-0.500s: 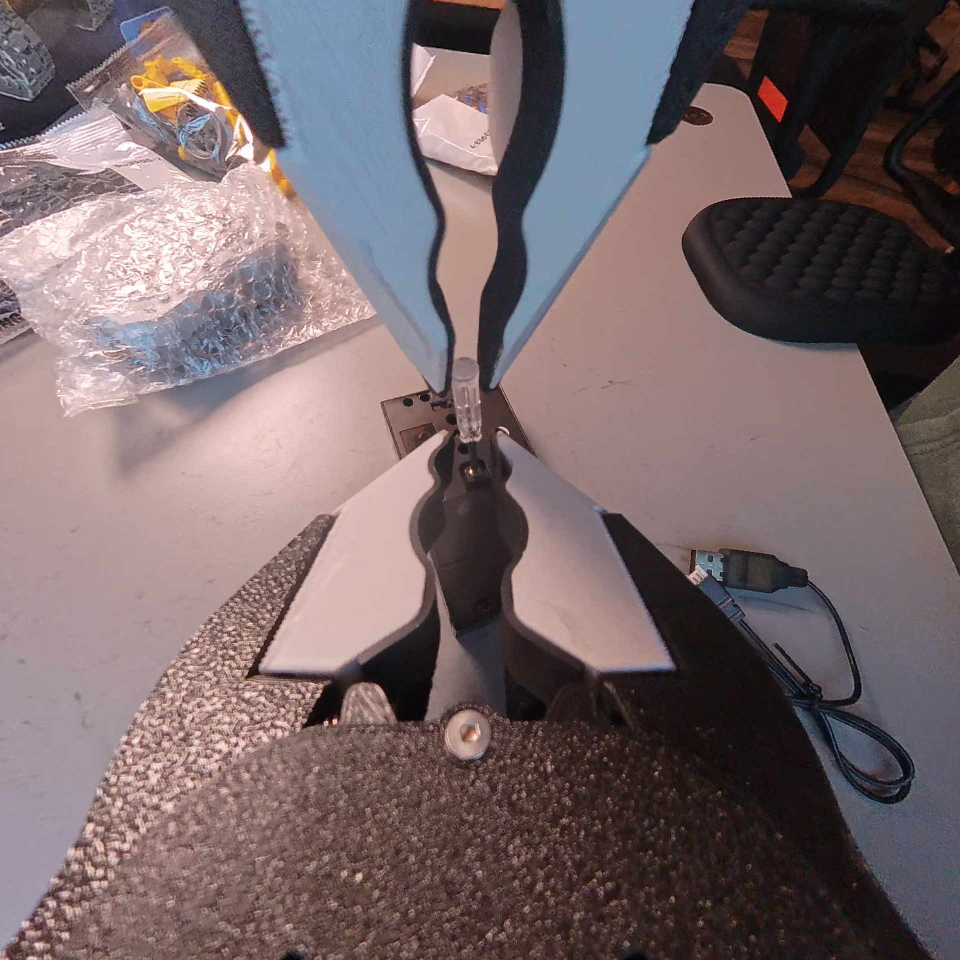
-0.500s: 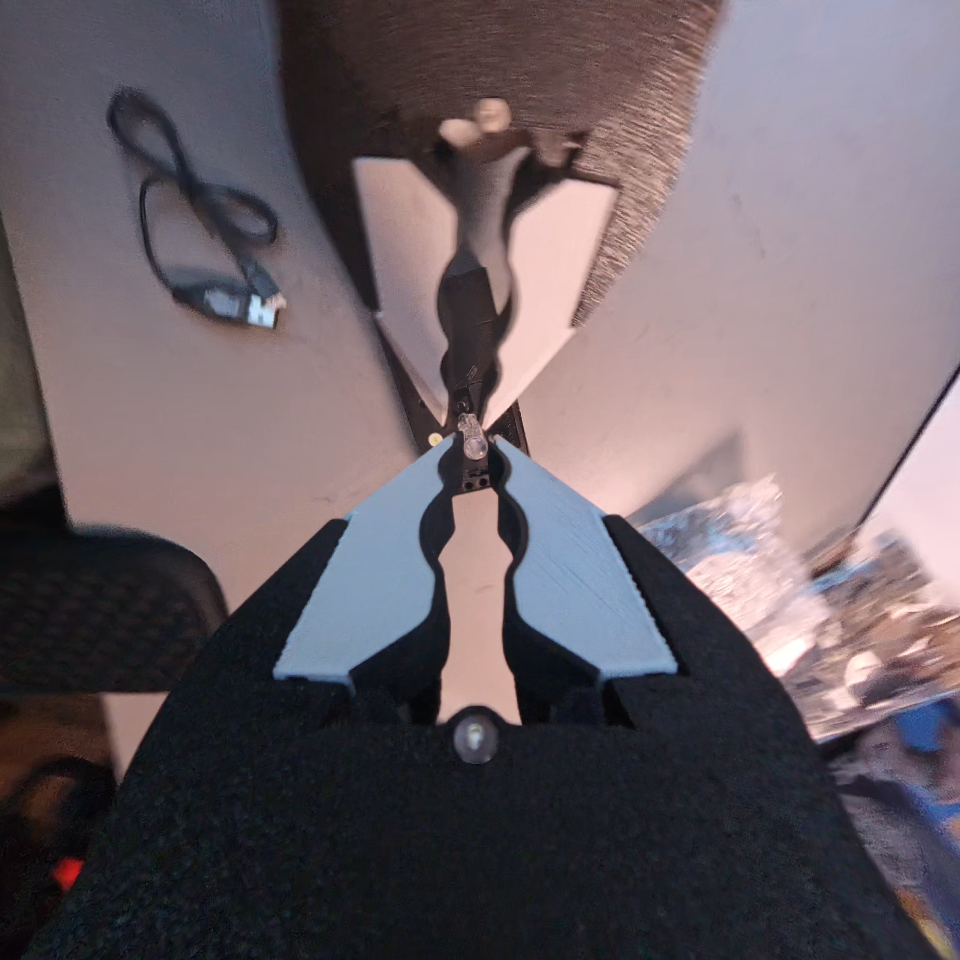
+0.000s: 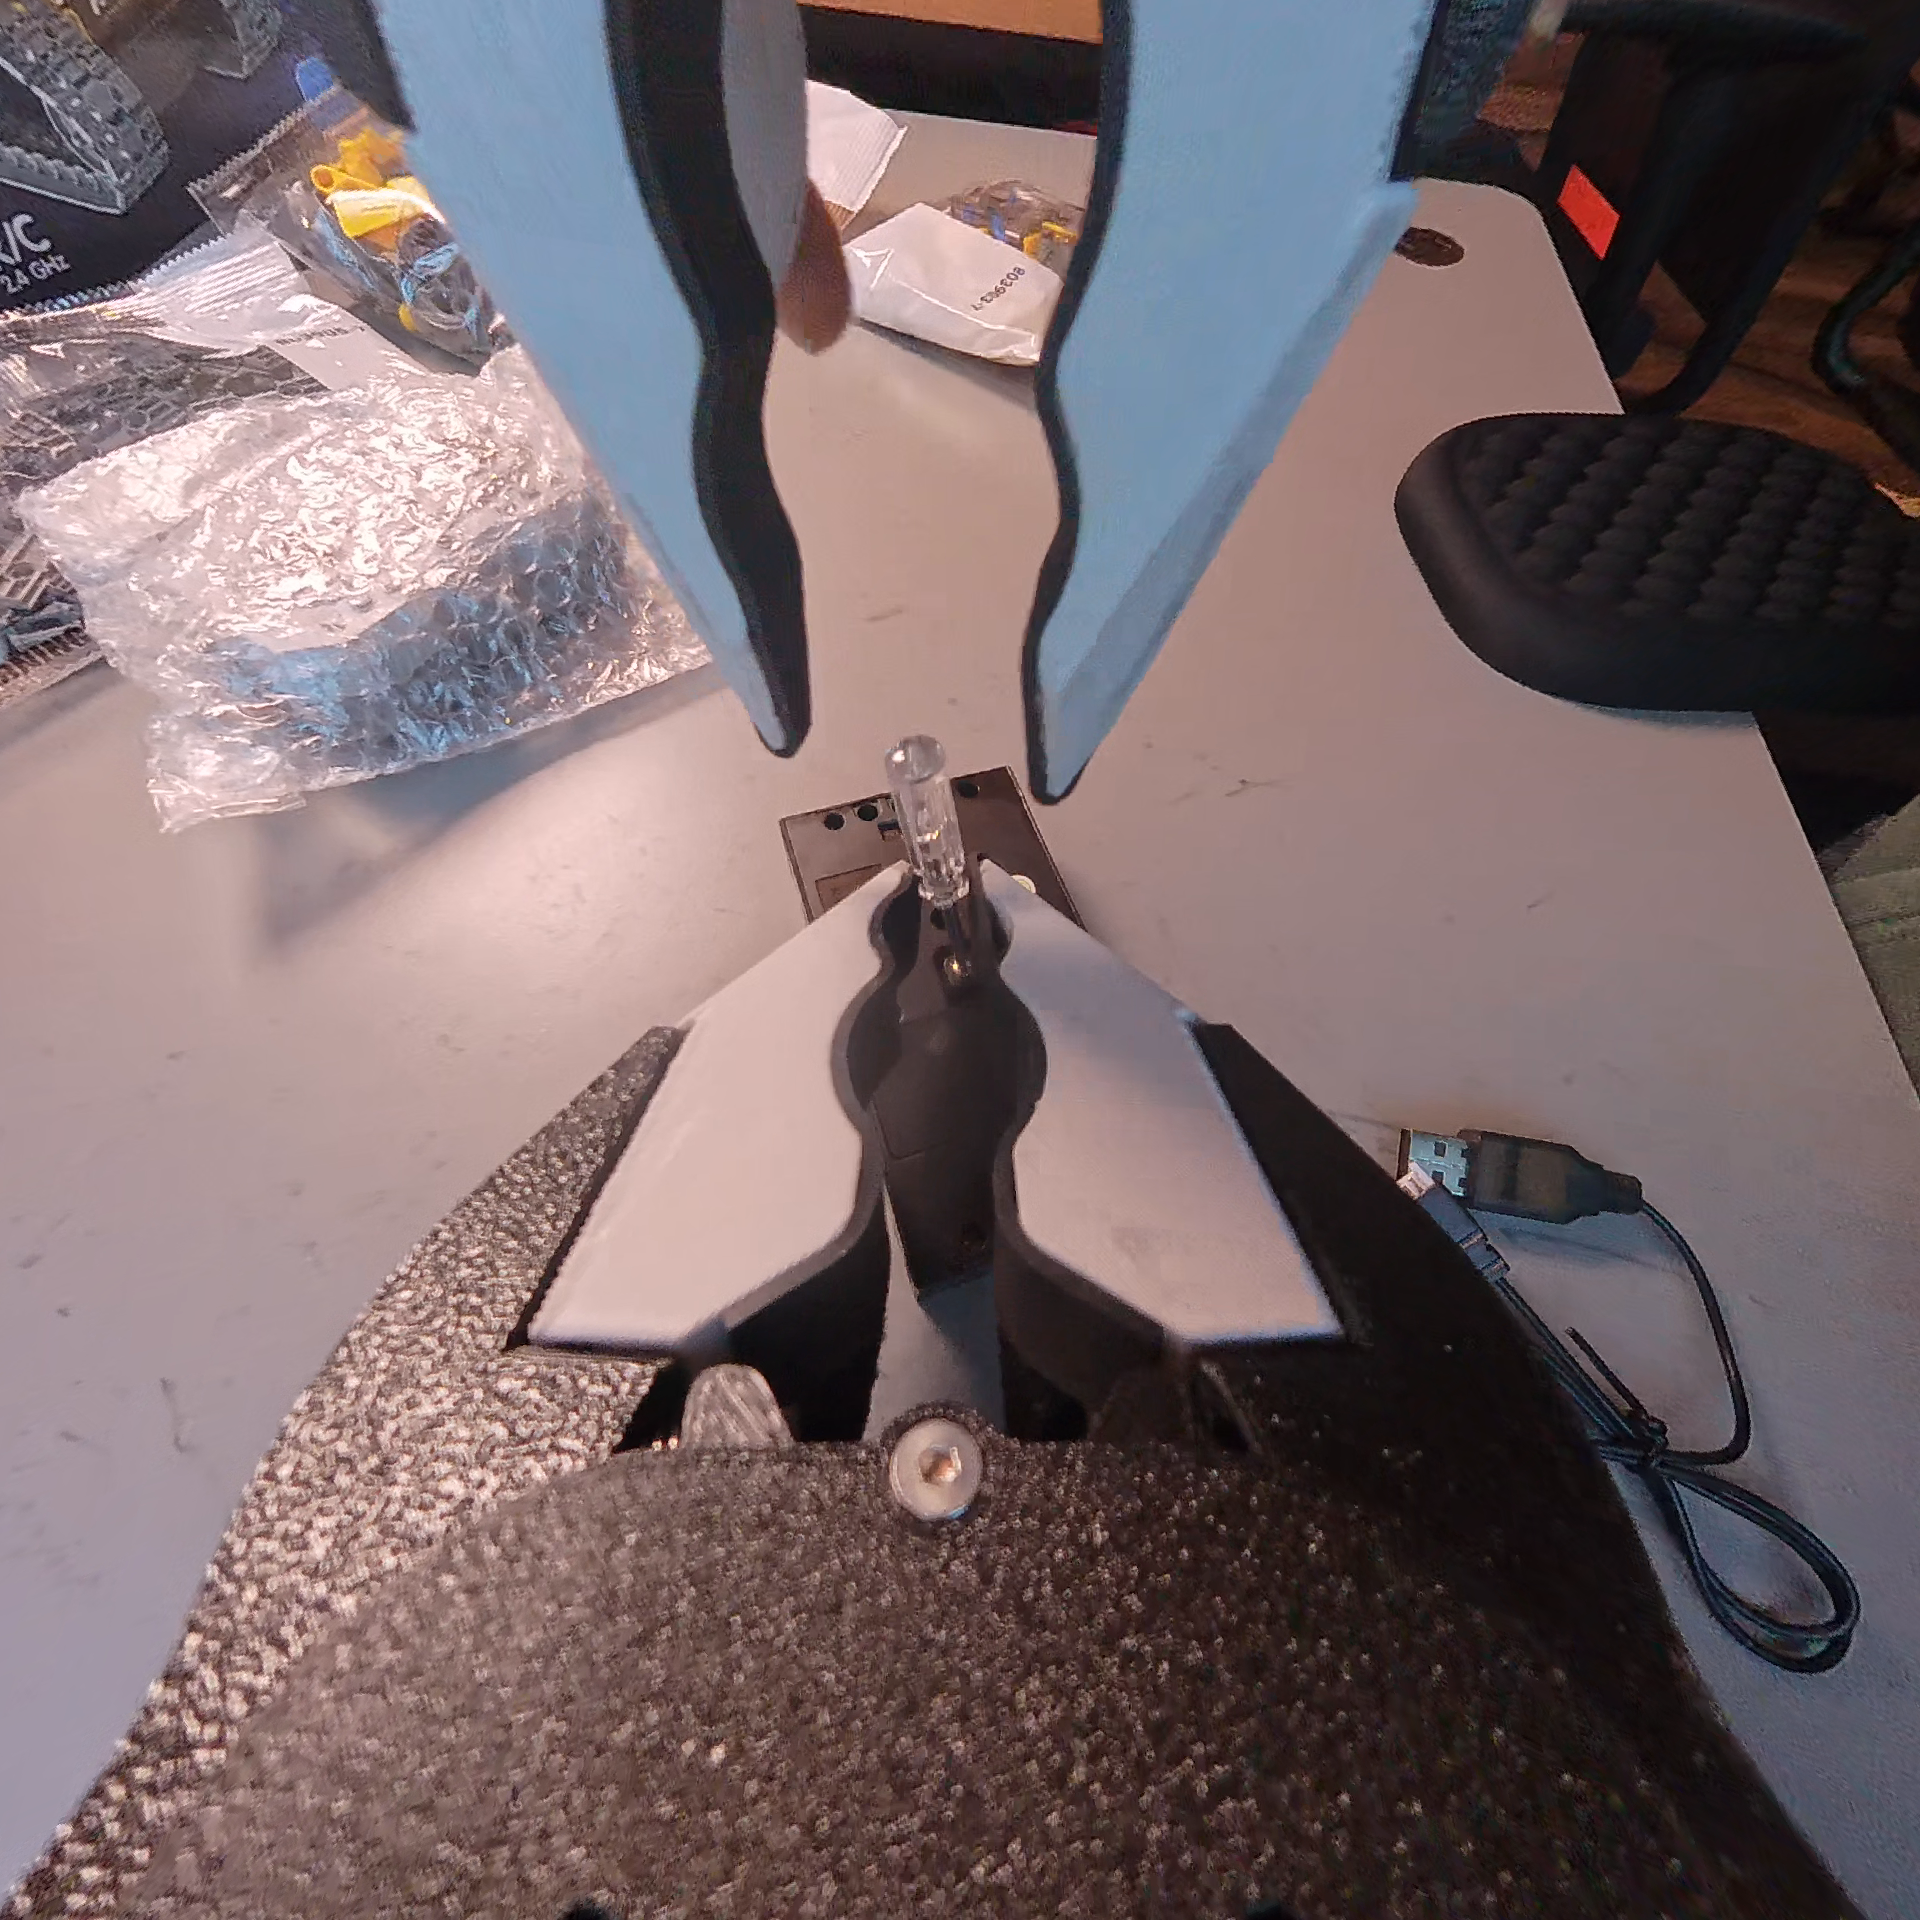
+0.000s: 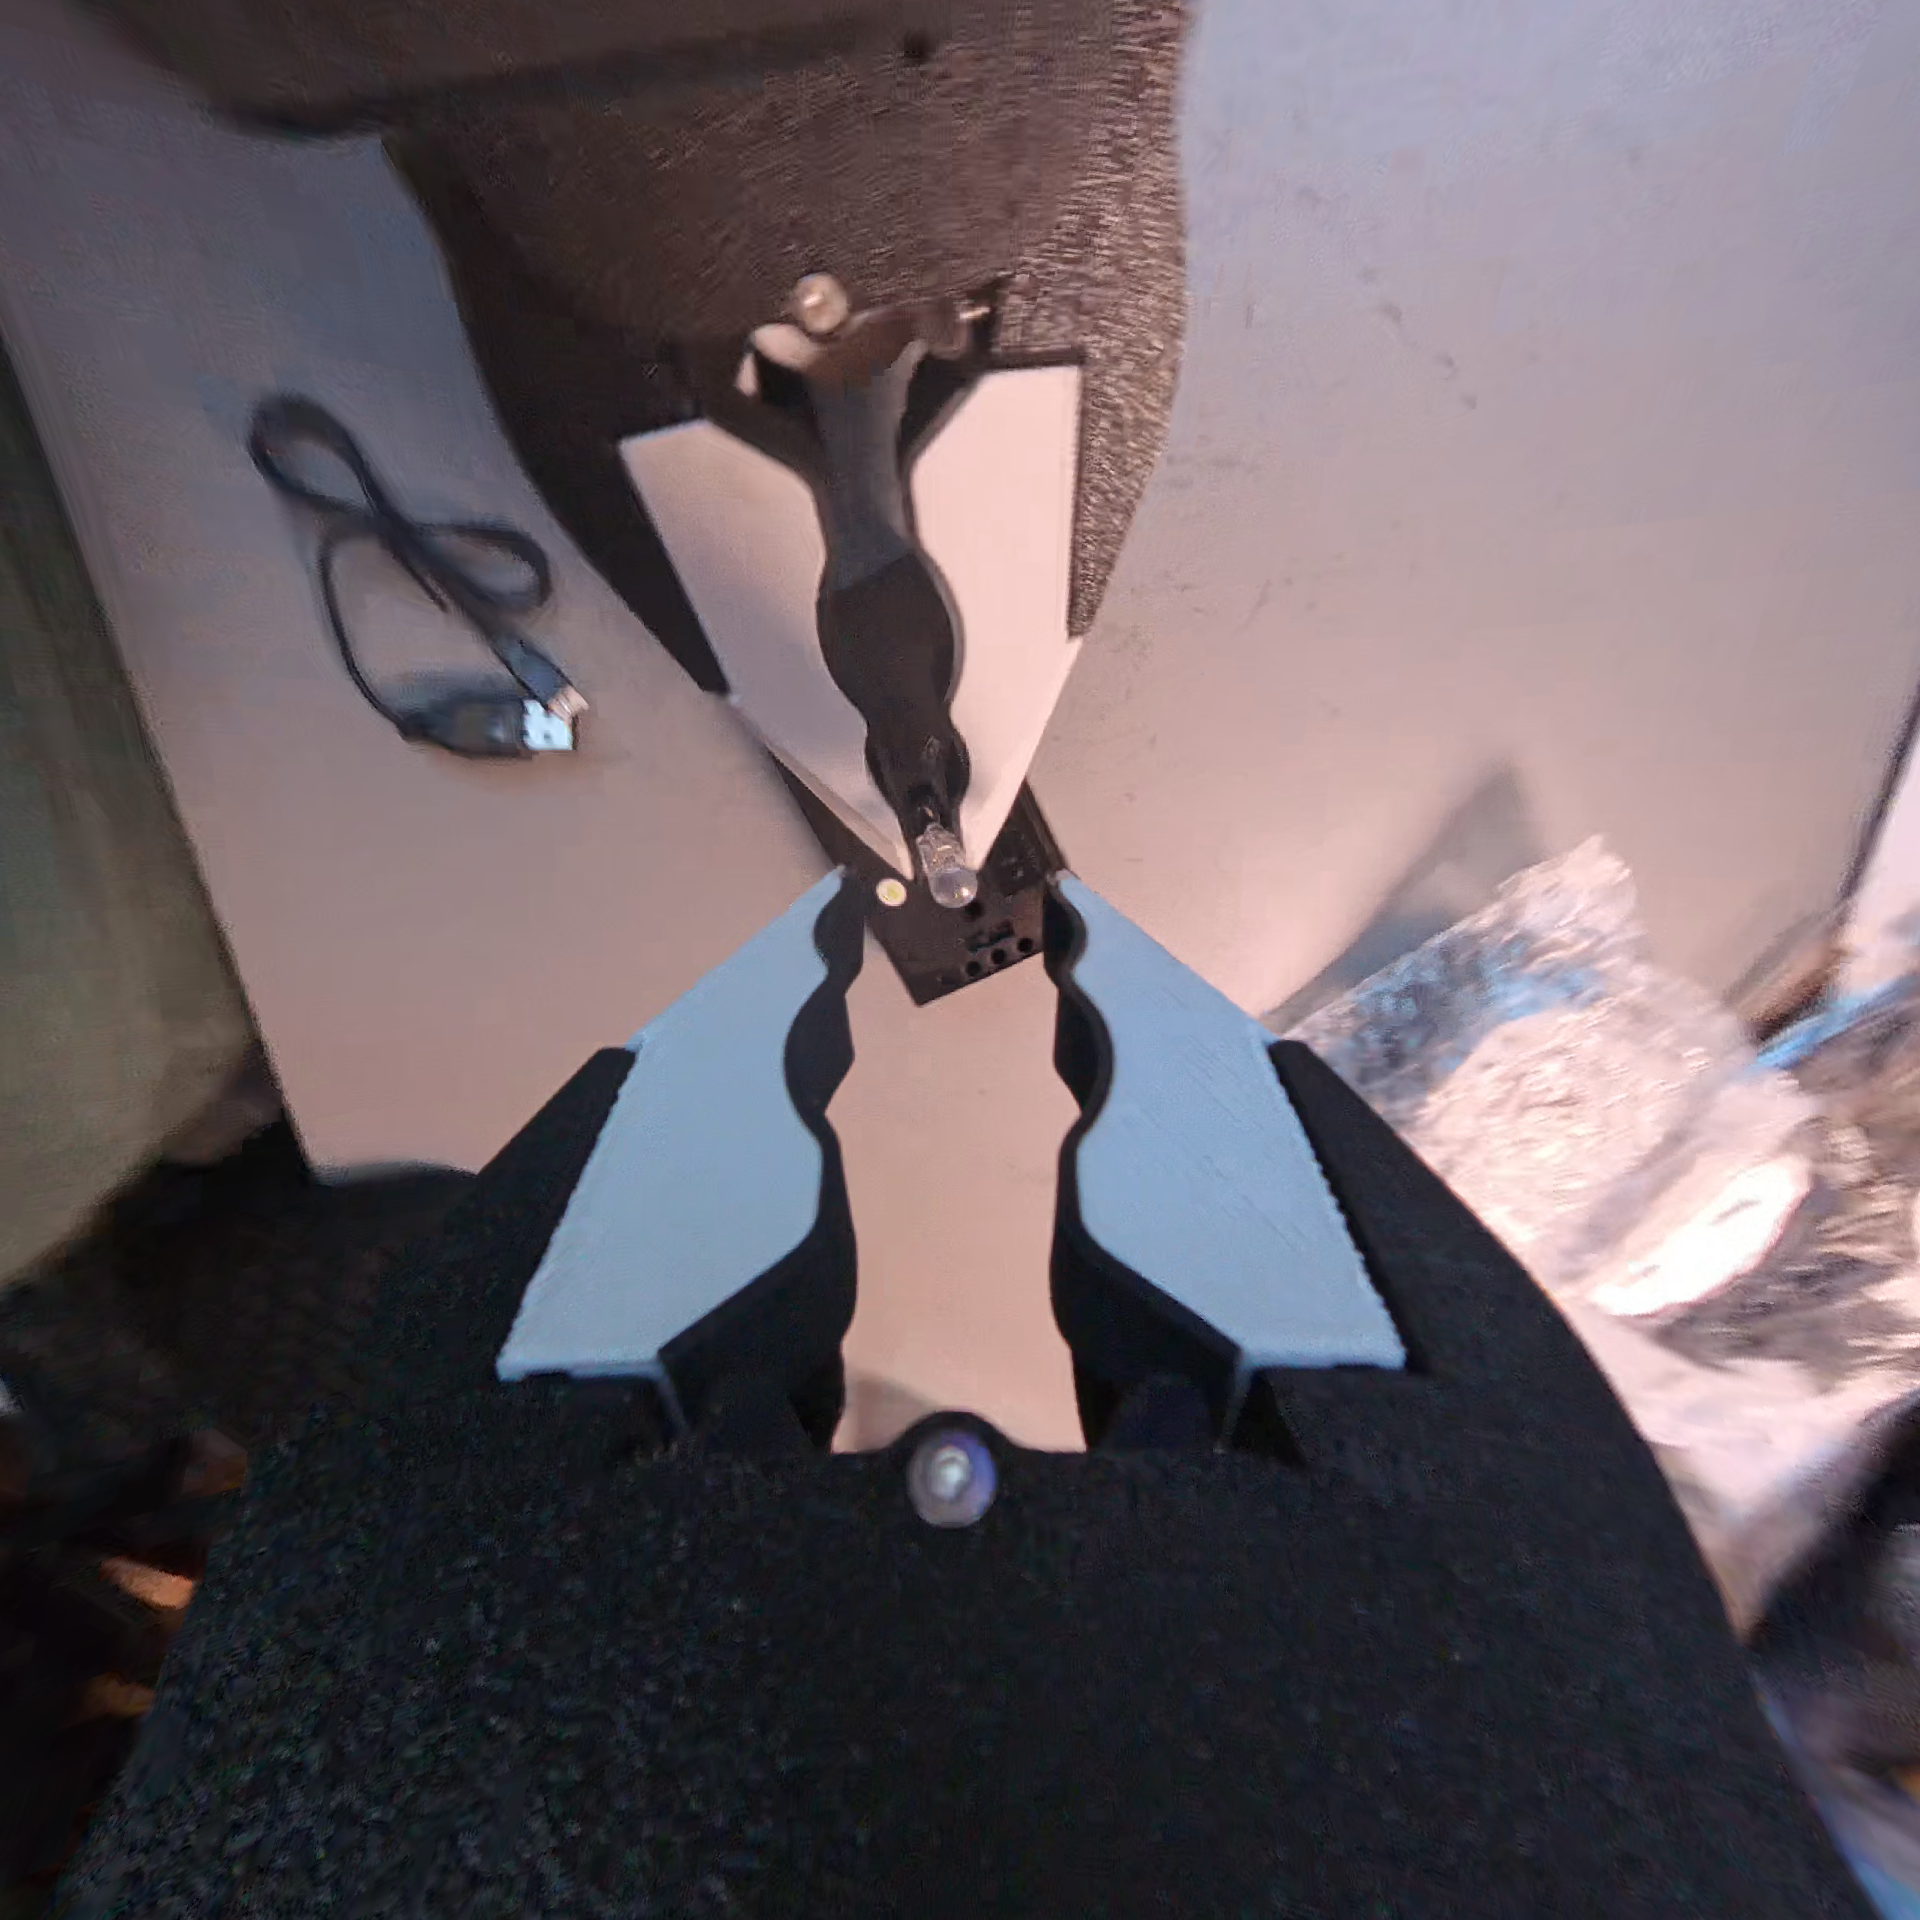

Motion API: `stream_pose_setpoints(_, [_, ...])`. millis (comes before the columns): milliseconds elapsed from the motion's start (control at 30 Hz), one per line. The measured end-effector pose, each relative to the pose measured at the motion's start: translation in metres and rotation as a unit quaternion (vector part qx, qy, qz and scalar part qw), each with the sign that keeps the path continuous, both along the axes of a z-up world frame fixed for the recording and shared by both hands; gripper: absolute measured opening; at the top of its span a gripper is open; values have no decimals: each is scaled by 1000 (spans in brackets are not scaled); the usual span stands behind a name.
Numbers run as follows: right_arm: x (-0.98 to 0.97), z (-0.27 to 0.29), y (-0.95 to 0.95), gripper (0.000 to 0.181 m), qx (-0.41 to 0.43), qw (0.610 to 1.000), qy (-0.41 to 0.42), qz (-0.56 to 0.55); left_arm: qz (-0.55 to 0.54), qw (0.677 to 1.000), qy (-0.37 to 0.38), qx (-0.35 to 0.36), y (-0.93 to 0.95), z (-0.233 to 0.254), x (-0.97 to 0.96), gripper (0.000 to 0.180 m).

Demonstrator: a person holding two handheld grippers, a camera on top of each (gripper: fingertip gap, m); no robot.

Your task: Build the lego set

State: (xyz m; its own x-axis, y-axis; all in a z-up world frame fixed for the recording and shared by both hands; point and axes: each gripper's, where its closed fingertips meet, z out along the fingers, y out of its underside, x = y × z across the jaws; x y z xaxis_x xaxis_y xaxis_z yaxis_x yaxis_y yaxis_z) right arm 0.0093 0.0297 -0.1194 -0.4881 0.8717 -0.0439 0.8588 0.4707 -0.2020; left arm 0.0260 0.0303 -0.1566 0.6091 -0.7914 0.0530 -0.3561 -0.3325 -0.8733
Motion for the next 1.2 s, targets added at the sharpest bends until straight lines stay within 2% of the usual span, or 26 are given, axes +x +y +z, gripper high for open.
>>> stream_pose_setpoints(133, [-1,-5,0,15,-59,991,-6,-123,3,1000,0,-1,0,0,0,8])
stream_pose_setpoints(200, [2,-9,0,7,-57,991,-9,-118,4,1000,0,0,0,0,0,8])
stream_pose_setpoints(267, [2,-9,0,7,-54,993,-11,-104,3,1000,0,0,0,0,0,8])
stream_pose_setpoints(333, [2,-9,0,7,-36,998,-9,-46,0,1000,-1,-2,-1,0,0,8])
stream_pose_setpoints(400, [5,-10,1,7,6,998,-2,68,-9,1000,-7,-4,-3,1,1,11])
stream_pose_setpoints(467, [8,-9,-1,7,46,979,16,200,-14,1000,-11,-1,-4,2,2,13])
stream_pose_setpoints(600, [5,-9,-6,7,107,927,40,357,-16,1000,-7,3,-3,2,3,8])
stream_pose_setpoints(700, [5,-10,2,8,154,903,36,401,-6,1000,-2,3,-1,1,1,8])
stream_pose_setpoints(767, [3,-10,5,12,132,942,32,307,0,1000,-2,1,0,1,0,8])
stream_pose_setpoints(833, [1,-8,5,30,66,986,22,149,2,1000,0,4,1,1,-1,8])
stream_pose_setpoints(867, [2,-5,1,35,16,997,12,74,3,1000,1,5,1,1,0,8])
stream_pose_setpoints(967, [-1,-3,2,30,-57,995,5,-84,6,1000,1,4,1,1,-1,8])
stream_pose_setpoints(1067, [4,-10,4,21,-69,988,-17,-135,8,1000,1,3,2,0,-1,8])
stream_pose_setpoints(1133, [4,-14,3,7,-66,989,-17,-131,8,1000,0,3,1,1,-1,8])
stream_pose_setpoints(1200, [3,-13,2,7,-59,993,-17,-104,7,1000,-1,2,1,1,-2,8])
